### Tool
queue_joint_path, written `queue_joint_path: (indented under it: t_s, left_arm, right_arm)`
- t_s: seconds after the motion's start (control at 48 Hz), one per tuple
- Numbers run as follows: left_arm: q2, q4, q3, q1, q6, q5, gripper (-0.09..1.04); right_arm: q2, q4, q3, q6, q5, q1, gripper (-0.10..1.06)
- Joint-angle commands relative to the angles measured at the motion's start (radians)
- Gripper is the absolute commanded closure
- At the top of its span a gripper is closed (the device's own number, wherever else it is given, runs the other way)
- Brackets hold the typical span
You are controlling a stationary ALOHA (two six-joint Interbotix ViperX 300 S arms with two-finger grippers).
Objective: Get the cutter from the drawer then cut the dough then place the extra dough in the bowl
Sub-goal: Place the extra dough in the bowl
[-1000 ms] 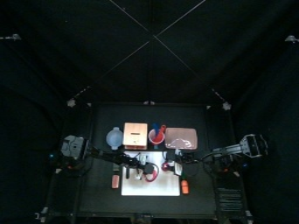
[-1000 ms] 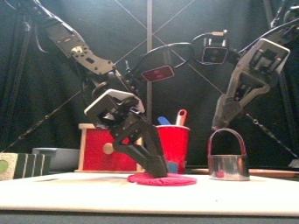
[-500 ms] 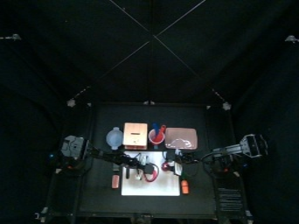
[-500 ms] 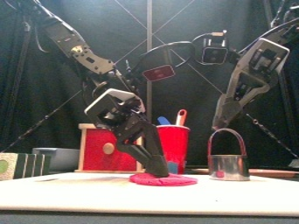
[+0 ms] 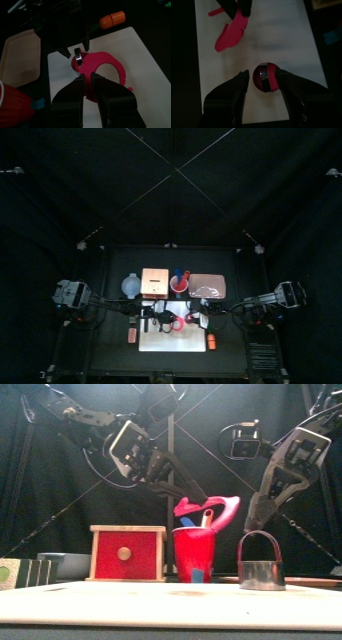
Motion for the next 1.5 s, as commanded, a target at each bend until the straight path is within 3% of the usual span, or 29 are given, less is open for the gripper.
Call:
queue_joint_path:
  t_s: [0.021,0.417,1.021,1.271,1.5]
  left_arm:
    - [-0.083,0.002,0.038,0.006,-0.003,-0.026,0.40]
    - [-0.337,-0.018,0.245,0.072,-0.003,-0.127,0.40]
    - [-0.776,-0.106,0.503,0.460,-0.005,-0.058,0.41]
    - [-0.871,-0.156,0.600,0.592,-0.005,0.052,0.41]
    - [-0.868,-0.156,0.611,0.647,-0.005,0.097,0.41]
  right_arm:
    - [-0.028,0.005,-0.012,0.002,0.006,-0.003,0.15]
    - [-0.028,0.014,-0.011,-0.002,0.038,-0.003,0.15]
    - [-0.023,0.012,0.006,-0.002,0.040,-0.026,0.15]
    - [-0.028,0.021,0.020,0.000,0.040,-0.025,0.15]
    - [-0.038,0.009,0.009,-0.002,0.040,-0.025,0.15]
